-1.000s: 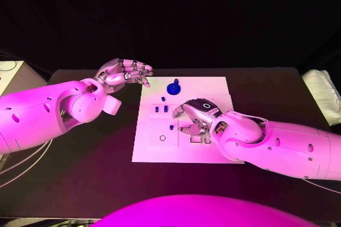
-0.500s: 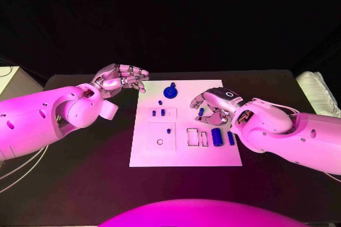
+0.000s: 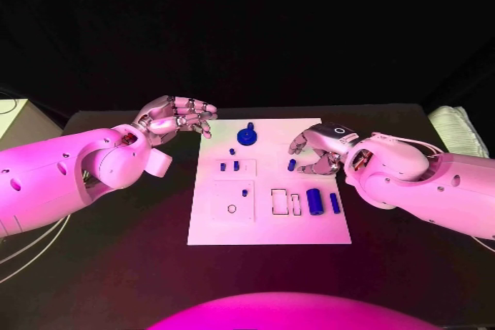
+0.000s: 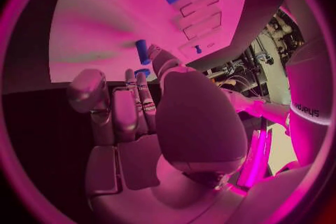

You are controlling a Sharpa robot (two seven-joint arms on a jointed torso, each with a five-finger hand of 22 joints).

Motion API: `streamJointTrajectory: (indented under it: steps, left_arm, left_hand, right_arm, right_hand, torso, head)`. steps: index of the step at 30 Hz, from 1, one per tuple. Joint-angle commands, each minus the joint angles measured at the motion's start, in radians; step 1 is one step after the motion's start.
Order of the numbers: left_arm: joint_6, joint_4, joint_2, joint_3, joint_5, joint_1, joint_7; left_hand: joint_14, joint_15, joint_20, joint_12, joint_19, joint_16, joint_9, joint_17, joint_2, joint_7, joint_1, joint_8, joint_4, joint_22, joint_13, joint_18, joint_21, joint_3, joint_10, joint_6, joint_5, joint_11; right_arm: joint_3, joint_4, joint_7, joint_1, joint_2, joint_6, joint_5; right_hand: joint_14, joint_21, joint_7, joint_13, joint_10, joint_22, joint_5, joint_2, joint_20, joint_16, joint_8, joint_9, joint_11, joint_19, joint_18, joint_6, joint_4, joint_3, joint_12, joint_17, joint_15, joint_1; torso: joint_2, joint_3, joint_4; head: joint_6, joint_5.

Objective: Assemble the parts on the task board

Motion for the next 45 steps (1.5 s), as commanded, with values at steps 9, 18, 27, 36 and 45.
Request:
streamJointTrajectory:
  steps: [9,18,27,36,45]
  left_arm:
    - [0.012,0.004,0.001,0.001,0.004,0.000,0.012]
    - [0.015,0.002,0.001,0.001,0.004,0.000,0.013]
    - [0.017,0.000,0.001,0.001,0.004,0.000,0.010]
    - [0.019,-0.003,0.002,0.001,0.004,0.000,0.008]
    - [0.022,-0.013,0.004,0.001,0.004,0.000,0.004]
  left_hand:
    - [0.004,0.000,0.003,-0.004,0.009,-0.005,-0.001,-0.002,0.000,0.001,0.009,-0.005,-0.001,0.004,-0.001,0.012,0.006,-0.002,0.004,-0.005,0.005,0.001]
    - [0.003,0.001,0.003,-0.004,0.008,-0.006,-0.001,-0.002,0.001,0.001,0.008,-0.004,0.000,0.005,-0.001,0.011,0.007,-0.001,0.004,-0.004,0.005,0.001]
    - [0.003,0.001,0.003,-0.004,0.008,-0.006,-0.001,-0.002,0.001,0.001,0.008,-0.004,0.000,0.005,-0.001,0.011,0.007,-0.001,0.004,-0.004,0.005,0.001]
    - [0.002,0.001,0.003,-0.005,0.007,-0.007,-0.001,-0.003,0.001,0.000,0.007,-0.004,0.001,0.007,-0.001,0.011,0.010,-0.001,0.005,-0.002,0.006,0.001]
    - [0.002,0.000,0.002,-0.005,0.006,-0.007,-0.001,-0.003,0.001,0.000,0.008,-0.003,0.000,0.009,-0.001,0.011,0.011,-0.001,0.005,-0.001,0.006,0.001]
  right_arm:
    - [-0.005,-0.048,-0.012,-0.005,0.051,0.088,-0.010]
    - [-0.006,-0.059,-0.026,-0.010,0.067,0.056,0.002]
    - [-0.006,-0.052,-0.043,-0.014,0.068,-0.005,0.011]
    - [-0.006,-0.040,-0.065,-0.017,0.061,-0.065,0.018]
    - [0.003,0.056,-0.079,-0.015,0.001,-0.119,0.045]
  right_hand:
    - [0.000,0.028,0.013,0.002,0.052,0.019,-0.015,0.027,-0.007,0.011,0.000,-0.001,-0.011,0.008,0.001,0.038,0.033,0.025,0.037,0.011,-0.009,0.035]
    - [0.034,0.153,0.022,0.001,0.168,0.093,-0.077,0.029,-0.025,0.050,0.021,0.005,-0.033,0.046,-0.020,0.108,0.074,0.178,0.043,0.074,-0.027,0.027]
    - [0.045,0.271,0.005,0.018,0.264,0.165,-0.105,0.028,-0.041,0.067,0.050,0.027,-0.058,0.071,-0.040,0.150,0.047,0.285,0.039,0.107,-0.047,0.018]
    - [0.047,0.335,-0.001,0.038,0.316,0.206,-0.129,0.049,-0.048,0.072,0.090,0.065,-0.070,0.081,-0.051,0.171,-0.013,0.356,0.028,0.119,-0.060,0.012]
    - [0.047,0.347,-0.001,0.052,0.333,0.216,-0.124,0.042,-0.050,0.074,0.111,0.094,-0.072,0.082,-0.053,0.162,-0.049,0.393,0.011,0.125,-0.061,-0.016]
  torso:
    - [0.001,-0.0016,-0.0002]
    - [0.001,-0.0005,-0.0010]
    - [-0.001,-0.0005,-0.0013]
    - [-0.001,-0.0003,-0.0012]
    - [-0.002,0.0004,-0.0041]
  head:
    - [-0.005,-0.001]
    - [-0.009,0.002]
    - [-0.010,0.002]
    - [-0.008,0.002]
    - [-0.006,0.005]
